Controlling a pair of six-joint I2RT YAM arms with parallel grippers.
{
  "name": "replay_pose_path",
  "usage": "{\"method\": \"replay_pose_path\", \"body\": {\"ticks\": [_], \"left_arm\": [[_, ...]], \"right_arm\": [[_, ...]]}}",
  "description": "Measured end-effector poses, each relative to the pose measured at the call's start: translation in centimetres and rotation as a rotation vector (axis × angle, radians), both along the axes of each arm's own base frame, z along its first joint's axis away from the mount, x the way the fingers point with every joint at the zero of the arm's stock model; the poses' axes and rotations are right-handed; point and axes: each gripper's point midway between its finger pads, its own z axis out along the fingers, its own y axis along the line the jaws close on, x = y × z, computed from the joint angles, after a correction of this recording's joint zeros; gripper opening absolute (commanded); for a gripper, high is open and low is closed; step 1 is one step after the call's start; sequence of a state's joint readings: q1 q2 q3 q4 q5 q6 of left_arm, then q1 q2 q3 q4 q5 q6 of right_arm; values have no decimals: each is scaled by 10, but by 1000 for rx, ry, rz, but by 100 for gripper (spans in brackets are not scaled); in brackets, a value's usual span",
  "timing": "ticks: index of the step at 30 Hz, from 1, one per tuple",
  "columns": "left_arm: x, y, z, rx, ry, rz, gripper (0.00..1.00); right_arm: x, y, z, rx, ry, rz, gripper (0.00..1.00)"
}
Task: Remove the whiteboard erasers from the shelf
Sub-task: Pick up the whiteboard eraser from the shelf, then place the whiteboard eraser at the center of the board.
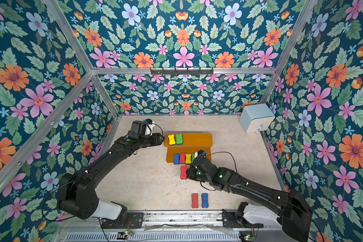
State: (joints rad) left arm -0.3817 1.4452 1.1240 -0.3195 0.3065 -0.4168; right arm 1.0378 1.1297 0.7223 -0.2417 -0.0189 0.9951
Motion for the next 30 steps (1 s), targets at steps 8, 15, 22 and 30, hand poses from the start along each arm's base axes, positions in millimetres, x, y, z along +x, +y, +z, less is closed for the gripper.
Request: {"method": "replay_pose_path", "body": {"ticks": [8,15,22,30], "left_arm": [[-6,-4,-8,-14,27,-25,56],[-9,-7,-2,-32,19,-42,57],[-12,-6,-6,-32,24,-44,57],[-12,-6,-5,-34,20,-45,57]], "right_arm": [[-62,5,-55,-64,121,21,0],[-86,8,-80,-86,175,1,0],[-98,9,-94,-104,212,-7,0],[-101,2,-103,-117,240,-33,0]]}}
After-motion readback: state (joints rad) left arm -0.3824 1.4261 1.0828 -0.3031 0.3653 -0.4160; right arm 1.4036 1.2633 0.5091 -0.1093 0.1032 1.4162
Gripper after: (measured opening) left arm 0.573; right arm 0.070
